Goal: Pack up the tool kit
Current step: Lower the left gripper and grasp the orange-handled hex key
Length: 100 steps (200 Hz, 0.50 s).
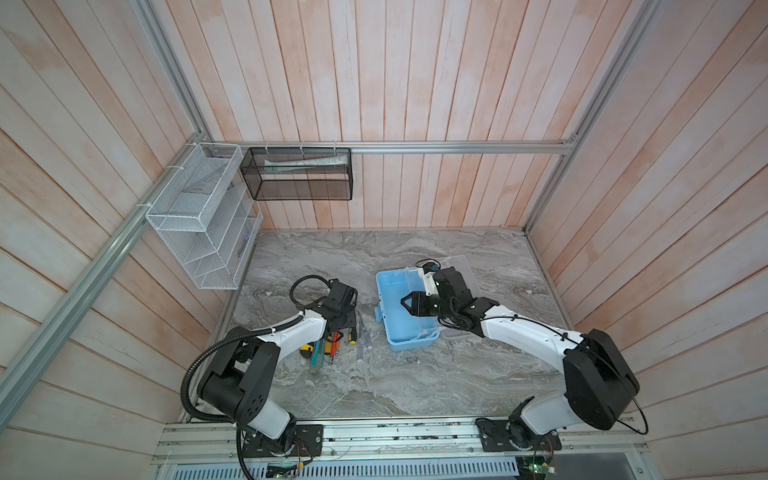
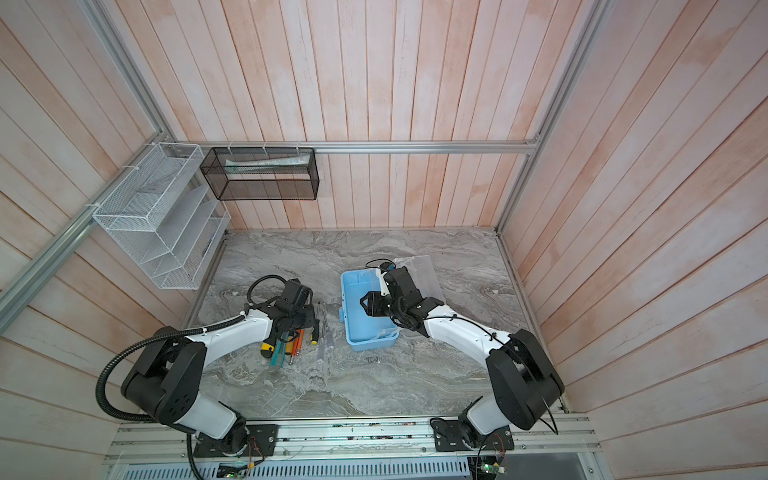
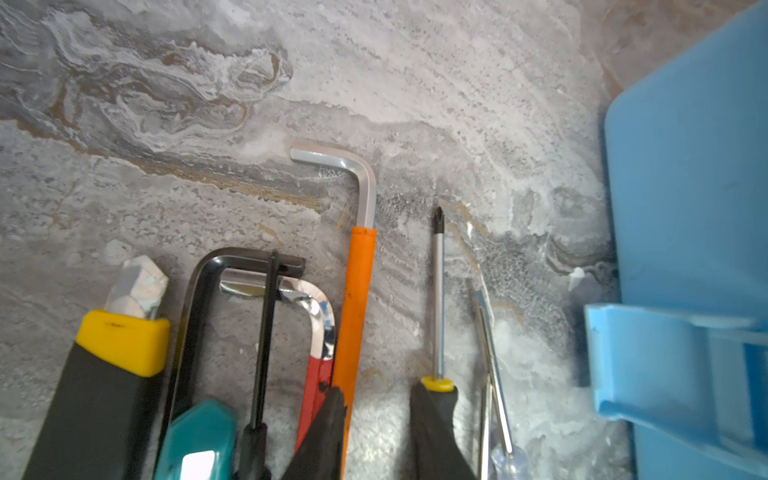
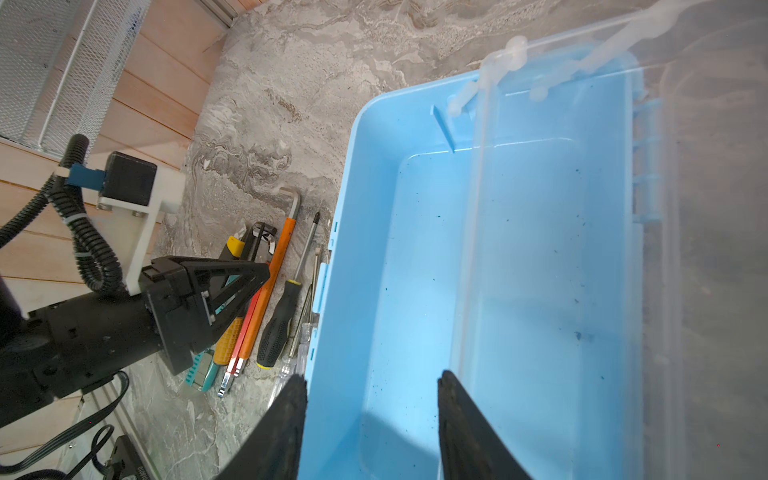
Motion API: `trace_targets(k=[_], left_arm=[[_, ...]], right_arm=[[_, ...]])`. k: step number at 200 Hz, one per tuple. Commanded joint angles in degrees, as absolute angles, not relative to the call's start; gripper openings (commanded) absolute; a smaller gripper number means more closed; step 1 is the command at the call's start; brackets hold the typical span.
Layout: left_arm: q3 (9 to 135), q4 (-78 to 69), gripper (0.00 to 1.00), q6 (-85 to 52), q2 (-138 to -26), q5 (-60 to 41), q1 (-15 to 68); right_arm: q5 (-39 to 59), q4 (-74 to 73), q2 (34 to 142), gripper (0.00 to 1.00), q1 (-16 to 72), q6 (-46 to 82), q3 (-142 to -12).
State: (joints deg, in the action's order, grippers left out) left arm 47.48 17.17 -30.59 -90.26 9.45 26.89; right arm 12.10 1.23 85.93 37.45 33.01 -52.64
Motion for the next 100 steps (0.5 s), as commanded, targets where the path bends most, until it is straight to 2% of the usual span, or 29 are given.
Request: trace_targets(k=[1, 100], left_arm=[[48.0, 18.2, 0.31, -29.9, -92.0, 11.0, 26.5], [48.2, 18.3, 0.30, -30.0, -96.2, 10.1, 26.1]], right_arm=[[13.8, 0.3, 87.0, 0.50, 36.9, 33.7, -52.3], [18.3, -2.4, 89.1, 0.47, 34.7, 34.8, -50.9]])
